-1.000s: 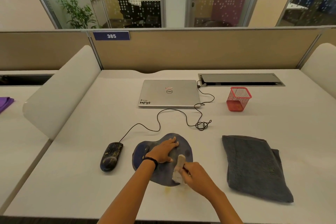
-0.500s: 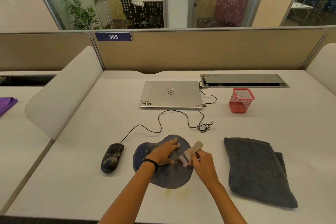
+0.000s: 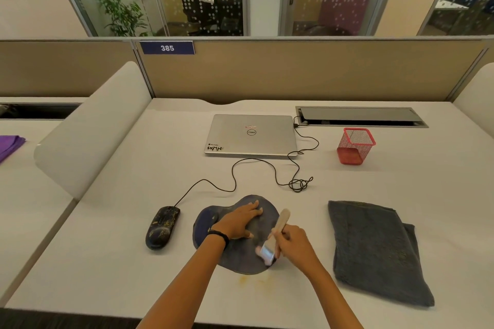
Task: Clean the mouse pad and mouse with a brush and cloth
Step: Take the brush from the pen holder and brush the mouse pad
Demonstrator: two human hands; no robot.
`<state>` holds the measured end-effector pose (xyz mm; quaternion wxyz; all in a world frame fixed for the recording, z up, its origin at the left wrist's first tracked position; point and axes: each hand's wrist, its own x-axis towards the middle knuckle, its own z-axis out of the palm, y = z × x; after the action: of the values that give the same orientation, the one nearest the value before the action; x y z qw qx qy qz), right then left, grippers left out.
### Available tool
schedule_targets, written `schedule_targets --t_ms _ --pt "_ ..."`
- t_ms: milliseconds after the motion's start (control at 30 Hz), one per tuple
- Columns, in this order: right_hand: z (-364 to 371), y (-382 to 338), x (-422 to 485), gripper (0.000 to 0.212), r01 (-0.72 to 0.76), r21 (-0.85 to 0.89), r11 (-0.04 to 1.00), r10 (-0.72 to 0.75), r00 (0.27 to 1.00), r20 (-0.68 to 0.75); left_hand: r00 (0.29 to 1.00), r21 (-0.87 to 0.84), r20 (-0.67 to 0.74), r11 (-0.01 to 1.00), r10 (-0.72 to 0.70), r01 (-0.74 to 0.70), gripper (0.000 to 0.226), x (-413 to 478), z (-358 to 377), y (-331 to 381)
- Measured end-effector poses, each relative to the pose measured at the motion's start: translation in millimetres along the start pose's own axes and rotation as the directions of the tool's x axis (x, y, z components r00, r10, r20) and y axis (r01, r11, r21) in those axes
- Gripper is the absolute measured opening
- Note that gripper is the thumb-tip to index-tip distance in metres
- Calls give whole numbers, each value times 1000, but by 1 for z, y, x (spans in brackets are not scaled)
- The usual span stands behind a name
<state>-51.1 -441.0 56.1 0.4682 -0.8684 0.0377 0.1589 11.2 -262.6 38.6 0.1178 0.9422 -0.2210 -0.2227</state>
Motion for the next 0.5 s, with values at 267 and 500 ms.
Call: schedule_targets --t_ms 267,500 --pt "5 0 3 28 51 93 994 -26 968 -249 1000 -12 14 1000 -17 17 76 0 0 3" --pt "16 -1 2 30 31 169 985 -13 994 -107 1000 -14 7 1000 -21 21 73 -3 -3 5"
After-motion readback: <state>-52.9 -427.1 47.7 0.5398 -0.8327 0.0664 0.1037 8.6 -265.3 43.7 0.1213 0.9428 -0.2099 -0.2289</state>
